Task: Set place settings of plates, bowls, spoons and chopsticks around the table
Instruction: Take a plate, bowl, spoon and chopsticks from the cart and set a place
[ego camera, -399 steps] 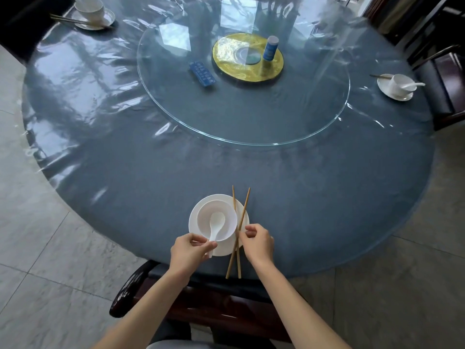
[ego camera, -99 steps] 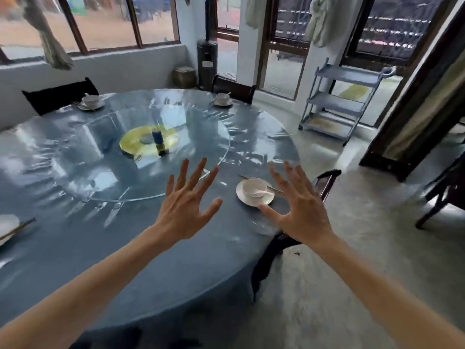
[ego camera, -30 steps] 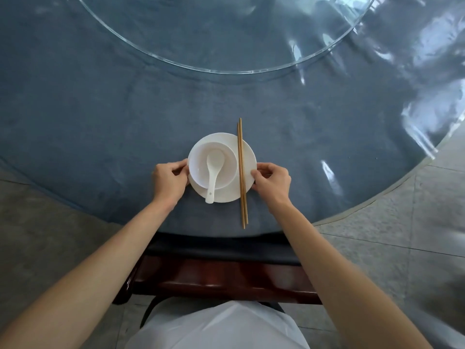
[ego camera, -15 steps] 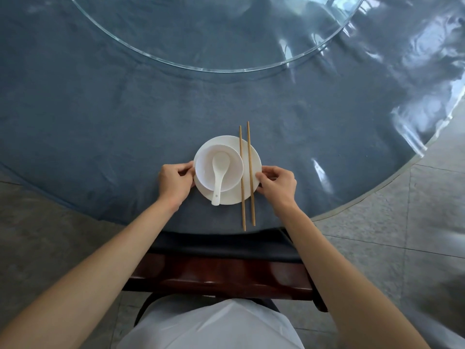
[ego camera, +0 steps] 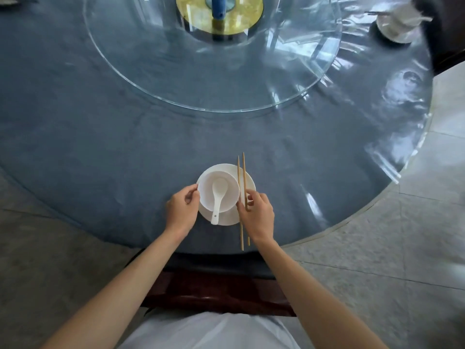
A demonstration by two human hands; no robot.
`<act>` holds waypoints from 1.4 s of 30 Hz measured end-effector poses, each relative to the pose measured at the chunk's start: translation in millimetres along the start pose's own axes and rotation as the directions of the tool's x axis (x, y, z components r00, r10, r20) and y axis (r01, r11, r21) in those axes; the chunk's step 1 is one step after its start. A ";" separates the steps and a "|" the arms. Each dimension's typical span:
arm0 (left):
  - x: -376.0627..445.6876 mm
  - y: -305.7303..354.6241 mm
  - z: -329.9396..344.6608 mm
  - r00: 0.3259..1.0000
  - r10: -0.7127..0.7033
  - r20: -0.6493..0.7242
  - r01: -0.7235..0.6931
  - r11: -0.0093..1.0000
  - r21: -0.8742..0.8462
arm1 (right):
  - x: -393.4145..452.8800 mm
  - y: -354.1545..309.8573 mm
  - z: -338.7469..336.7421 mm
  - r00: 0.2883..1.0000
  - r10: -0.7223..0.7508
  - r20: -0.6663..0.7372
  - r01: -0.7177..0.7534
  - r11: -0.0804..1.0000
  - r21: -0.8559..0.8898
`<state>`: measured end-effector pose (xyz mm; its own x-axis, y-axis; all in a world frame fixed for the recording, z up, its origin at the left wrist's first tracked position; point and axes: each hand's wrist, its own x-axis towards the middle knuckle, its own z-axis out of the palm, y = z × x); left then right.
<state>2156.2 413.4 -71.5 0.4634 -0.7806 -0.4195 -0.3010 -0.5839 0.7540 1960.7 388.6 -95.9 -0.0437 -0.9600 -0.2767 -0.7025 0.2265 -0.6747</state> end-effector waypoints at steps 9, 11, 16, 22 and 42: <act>-5.7 6.3 -2.0 0.999 0.012 0.040 -0.012 1.000 0.002 | -7.6 6.3 -5.6 0.999 0.023 -0.038 -0.023 1.000 -0.015; -4.1 9.5 -2.4 0.999 0.011 0.050 -0.012 1.000 0.022 | -7.9 8.3 -6.2 0.998 0.036 -0.049 -0.037 0.999 -0.012; -1.4 15.9 -2.6 0.998 0.000 0.069 -0.003 0.999 0.032 | -8.1 8.3 -2.1 0.996 0.059 -0.068 -0.060 0.998 -0.013; 1.8 13.1 -4.2 0.996 -0.042 0.082 0.043 0.999 -0.013 | -8.5 6.5 3.1 0.991 0.098 -0.091 -0.101 0.995 -0.021; 6.7 -6.3 -8.5 0.959 -0.122 0.257 0.223 0.884 -0.412 | -10.7 2.3 -0.1 0.993 0.050 -0.108 -0.048 0.999 0.024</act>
<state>2168.3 413.7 -74.7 0.2668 -0.7346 -0.6239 0.1803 -0.5979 0.7811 1959.5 399.4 -94.5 -0.1555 -0.9595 -0.2350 -0.6824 0.2764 -0.6767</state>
